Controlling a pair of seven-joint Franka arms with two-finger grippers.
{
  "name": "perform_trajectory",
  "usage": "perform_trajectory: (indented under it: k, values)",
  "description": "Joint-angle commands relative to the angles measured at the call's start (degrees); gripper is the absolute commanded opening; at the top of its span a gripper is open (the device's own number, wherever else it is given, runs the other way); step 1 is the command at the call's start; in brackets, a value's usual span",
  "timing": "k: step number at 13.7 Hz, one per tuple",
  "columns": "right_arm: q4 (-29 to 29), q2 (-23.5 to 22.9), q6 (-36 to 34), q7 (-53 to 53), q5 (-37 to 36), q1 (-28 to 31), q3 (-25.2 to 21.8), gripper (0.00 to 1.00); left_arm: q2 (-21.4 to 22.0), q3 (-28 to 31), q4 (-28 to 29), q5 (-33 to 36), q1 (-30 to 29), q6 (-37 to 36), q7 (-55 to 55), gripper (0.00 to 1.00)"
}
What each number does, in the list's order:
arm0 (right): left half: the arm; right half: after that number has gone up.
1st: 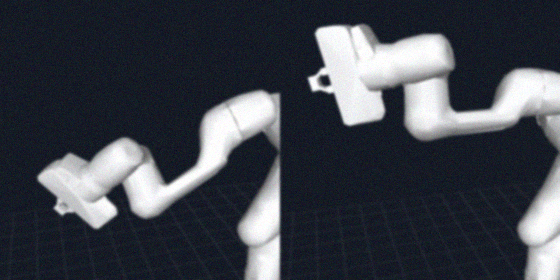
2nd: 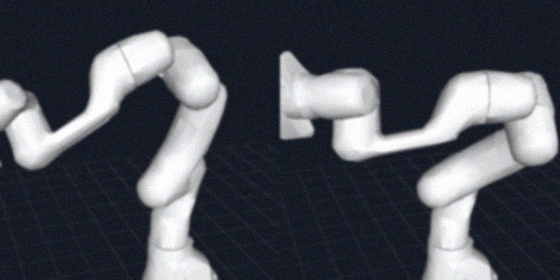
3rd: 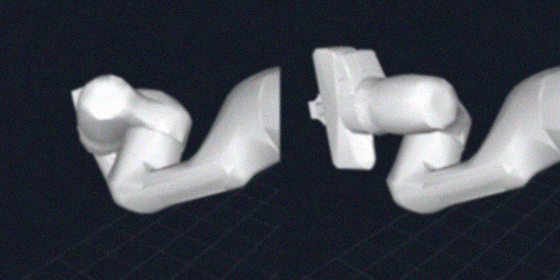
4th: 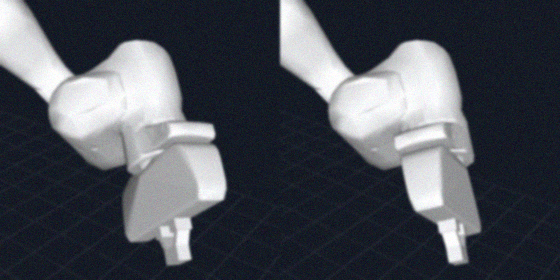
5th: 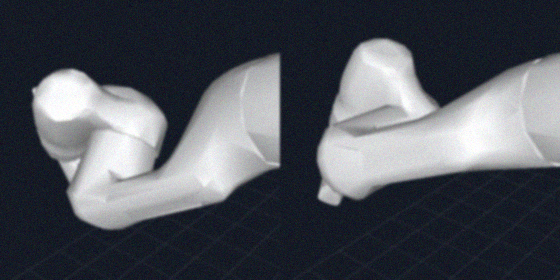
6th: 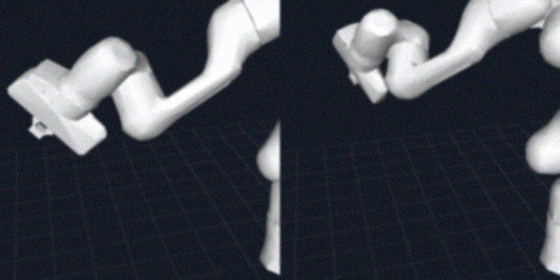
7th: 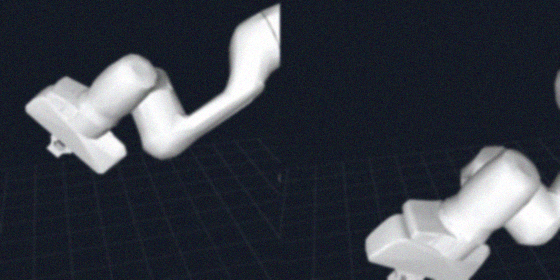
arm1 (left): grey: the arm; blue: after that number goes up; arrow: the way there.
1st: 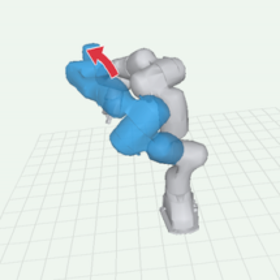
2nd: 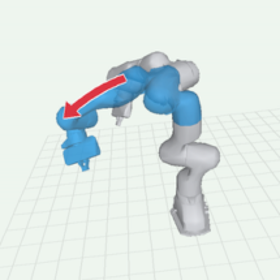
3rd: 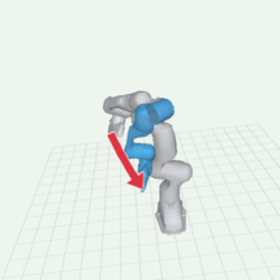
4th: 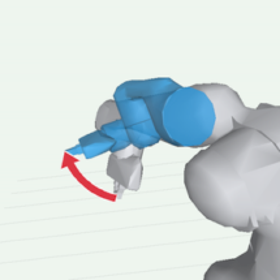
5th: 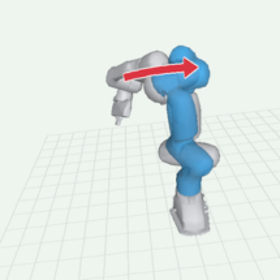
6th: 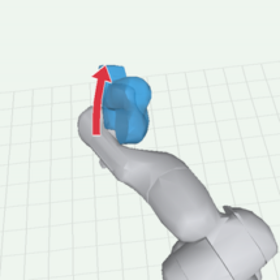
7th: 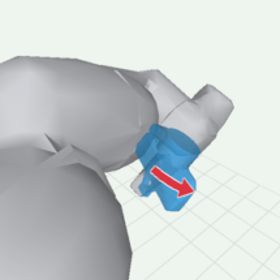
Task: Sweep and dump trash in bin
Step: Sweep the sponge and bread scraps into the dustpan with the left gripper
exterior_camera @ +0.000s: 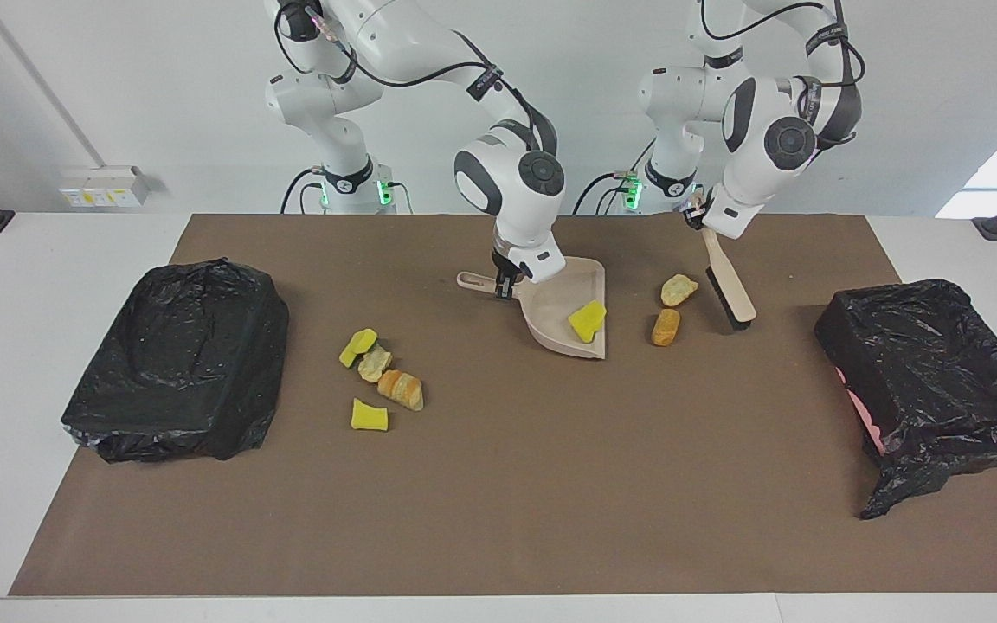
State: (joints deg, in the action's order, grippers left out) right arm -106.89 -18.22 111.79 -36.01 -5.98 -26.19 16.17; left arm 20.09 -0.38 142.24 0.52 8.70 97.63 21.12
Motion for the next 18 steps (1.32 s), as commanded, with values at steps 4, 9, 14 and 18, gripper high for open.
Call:
perform_trajectory:
  k: [4,9,14,18]
  values:
    - [2.9,0.6,-8.2,5.5,-0.3,-1.3,0.4,0.00,-3.0,-0.7,3.7,-0.2,0.3,12.0,-0.2,0.00]
    - [3.0,0.6,-9.1,11.1,-0.3,-2.0,0.5,0.00,-3.3,-0.8,3.7,-3.6,3.1,13.5,-5.7,0.00]
    - [3.0,0.8,-11.5,12.3,-0.2,-2.0,0.5,0.00,-3.7,-0.8,3.8,-6.0,10.9,14.3,-10.9,0.00]
    - [3.1,0.7,-11.5,12.3,-0.2,-2.0,0.4,0.00,-5.8,-0.8,3.2,-11.1,21.0,19.9,-11.1,0.00]
